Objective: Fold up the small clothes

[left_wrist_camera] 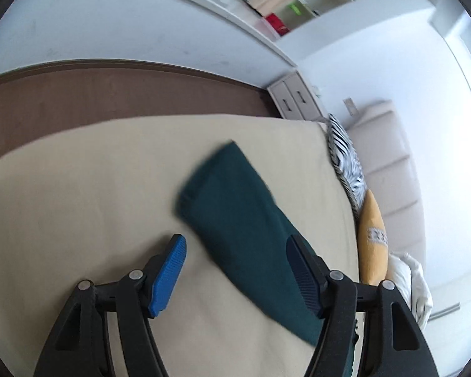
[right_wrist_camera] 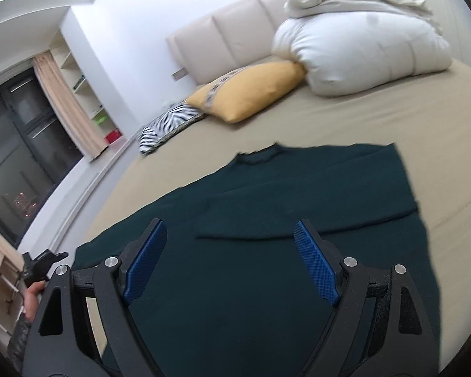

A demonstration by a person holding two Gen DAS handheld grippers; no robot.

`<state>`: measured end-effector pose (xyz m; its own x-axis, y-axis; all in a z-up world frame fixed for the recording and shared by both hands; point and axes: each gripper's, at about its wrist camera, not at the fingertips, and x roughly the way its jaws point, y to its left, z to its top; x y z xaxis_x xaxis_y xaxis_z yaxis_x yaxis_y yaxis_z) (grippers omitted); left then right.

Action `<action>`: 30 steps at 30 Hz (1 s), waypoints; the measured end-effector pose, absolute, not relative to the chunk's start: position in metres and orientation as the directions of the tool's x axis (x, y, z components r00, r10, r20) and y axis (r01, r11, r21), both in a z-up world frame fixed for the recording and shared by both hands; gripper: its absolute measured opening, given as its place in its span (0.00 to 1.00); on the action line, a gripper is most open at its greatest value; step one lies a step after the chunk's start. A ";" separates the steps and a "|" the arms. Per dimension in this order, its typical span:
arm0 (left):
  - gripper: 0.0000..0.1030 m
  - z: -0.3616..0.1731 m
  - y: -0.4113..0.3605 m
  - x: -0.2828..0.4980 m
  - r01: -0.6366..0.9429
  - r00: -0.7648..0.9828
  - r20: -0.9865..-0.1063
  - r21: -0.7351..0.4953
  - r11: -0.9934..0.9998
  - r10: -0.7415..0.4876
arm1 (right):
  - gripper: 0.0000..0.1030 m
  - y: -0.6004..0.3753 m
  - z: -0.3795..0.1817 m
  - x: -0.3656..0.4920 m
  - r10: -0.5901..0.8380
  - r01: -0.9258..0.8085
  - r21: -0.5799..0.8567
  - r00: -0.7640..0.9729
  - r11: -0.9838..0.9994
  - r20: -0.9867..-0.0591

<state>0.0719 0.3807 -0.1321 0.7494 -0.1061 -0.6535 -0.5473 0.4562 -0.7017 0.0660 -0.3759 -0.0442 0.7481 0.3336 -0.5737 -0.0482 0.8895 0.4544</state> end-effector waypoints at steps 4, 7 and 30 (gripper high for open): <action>0.48 -0.147 0.392 0.088 -0.554 0.746 -0.655 -0.711 0.433 -0.119 | 0.80 -0.356 -0.050 0.063 0.361 -0.073 0.452 0.719 0.889 -0.594; 0.07 -0.155 0.393 0.102 -0.560 0.734 -0.661 -0.719 0.411 -0.157 | 0.79 -0.348 -0.052 0.051 0.361 -0.078 0.447 0.718 0.891 -0.595; 0.27 -0.140 -0.076 0.119 0.240 0.432 -0.731 -0.472 0.848 -0.529 | 0.79 -0.452 -0.129 0.030 0.353 0.156 0.581 0.662 0.799 -0.662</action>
<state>0.1191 -0.0759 -0.1397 0.4318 -0.5290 -0.7305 0.2397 0.8481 -0.4725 0.0304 -0.4520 -0.1289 0.6617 0.3527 -0.6617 0.1556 0.7986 0.5813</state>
